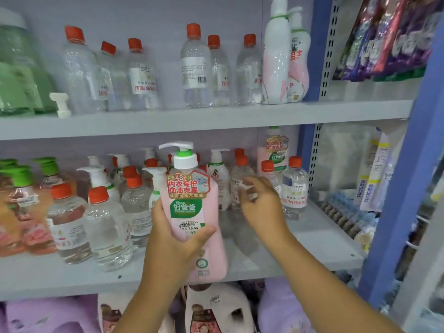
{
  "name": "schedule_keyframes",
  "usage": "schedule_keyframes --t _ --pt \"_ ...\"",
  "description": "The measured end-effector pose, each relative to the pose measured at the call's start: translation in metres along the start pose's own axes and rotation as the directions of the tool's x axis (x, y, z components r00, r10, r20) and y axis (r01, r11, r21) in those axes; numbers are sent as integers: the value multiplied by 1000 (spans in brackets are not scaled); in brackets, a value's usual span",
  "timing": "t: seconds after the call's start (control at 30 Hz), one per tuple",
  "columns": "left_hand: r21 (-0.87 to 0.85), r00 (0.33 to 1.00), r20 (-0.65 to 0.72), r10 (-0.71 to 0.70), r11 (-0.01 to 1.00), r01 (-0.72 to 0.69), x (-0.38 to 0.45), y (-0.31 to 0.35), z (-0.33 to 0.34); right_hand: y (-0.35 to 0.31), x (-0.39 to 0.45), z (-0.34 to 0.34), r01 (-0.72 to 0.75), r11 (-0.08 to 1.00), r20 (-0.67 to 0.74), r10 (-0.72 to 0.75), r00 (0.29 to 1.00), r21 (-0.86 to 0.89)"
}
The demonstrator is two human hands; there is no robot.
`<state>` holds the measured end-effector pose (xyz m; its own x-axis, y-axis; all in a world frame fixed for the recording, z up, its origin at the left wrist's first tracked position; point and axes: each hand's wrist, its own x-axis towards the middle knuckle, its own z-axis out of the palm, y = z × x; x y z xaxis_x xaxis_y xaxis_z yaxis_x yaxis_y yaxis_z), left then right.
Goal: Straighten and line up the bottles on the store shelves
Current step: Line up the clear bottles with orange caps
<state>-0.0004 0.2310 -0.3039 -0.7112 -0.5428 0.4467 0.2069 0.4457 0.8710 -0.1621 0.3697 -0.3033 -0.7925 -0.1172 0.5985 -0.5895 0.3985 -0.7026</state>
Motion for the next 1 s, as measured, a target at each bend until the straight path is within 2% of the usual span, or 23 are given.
schedule_keyframes --t 0.03,0.07,0.1,0.2,0.27,0.3,0.4,0.5,0.63,0.73,0.77,0.8,0.83,0.87,0.9,0.93,0.97,1.0 --pt "-23 1000 7 -12 1000 12 1 -2 1 5 5 -14 48 997 -162 -57 985 -56" --pt "-37 1000 11 -12 999 13 4 -5 2 10 12 -29 61 988 -258 -97 961 -143" --pt "-35 1000 14 -9 999 9 5 -8 4 15 20 -41 30 975 -274 -91 957 -220" --pt "-49 999 41 -22 999 24 6 -12 8 17 41 -49 -165 886 -29 169 985 -434" --pt "-65 997 73 -36 997 41 7 -13 8 14 43 -39 -123 788 48 190 981 -604" --pt "-75 996 84 -42 996 49 7 -14 9 13 44 -35 -111 766 48 182 982 -633" --pt "-98 997 71 -37 994 44 7 -13 12 11 43 -31 -115 842 59 171 984 -527" --pt "-99 999 52 -1 995 6 8 -11 18 2 36 -27 -67 939 181 134 974 -338" --pt "-130 994 111 22 992 -7 15 -11 25 -12 25 -12 16 978 304 49 952 -206" --pt "-155 984 172 47 988 -20 18 -11 25 -10 24 -3 -45 997 408 66 911 -63" --pt "-166 982 181 50 986 -20 18 -12 25 -8 23 -5 -69 997 378 77 923 -35" --pt "-176 981 185 53 984 -20 18 -12 25 -3 23 -11 -65 998 273 64 960 -7" --pt "-182 981 186 54 983 -19 18 -12 25 1 23 -21 -22 1000 99 22 995 0" --pt "-187 981 187 54 982 -19 18 -12 25 8 27 -33 29 999 -104 -32 994 -35" --pt "-188 981 186 53 982 -17 18 -12 25 15 32 -47 44 992 -278 -75 958 -116" --pt "-188 982 184 52 982 -16 19 -12 25 26 40 -61 -15 984 -372 -53 927 -177" --pt "-186 982 181 50 982 -15 18 -12 26 34 48 -73 -137 972 -365 59 929 -192" --pt "-183 983 180 48 983 -14 18 -13 26 41 55 -80 -263 948 -278 208 938 -177"
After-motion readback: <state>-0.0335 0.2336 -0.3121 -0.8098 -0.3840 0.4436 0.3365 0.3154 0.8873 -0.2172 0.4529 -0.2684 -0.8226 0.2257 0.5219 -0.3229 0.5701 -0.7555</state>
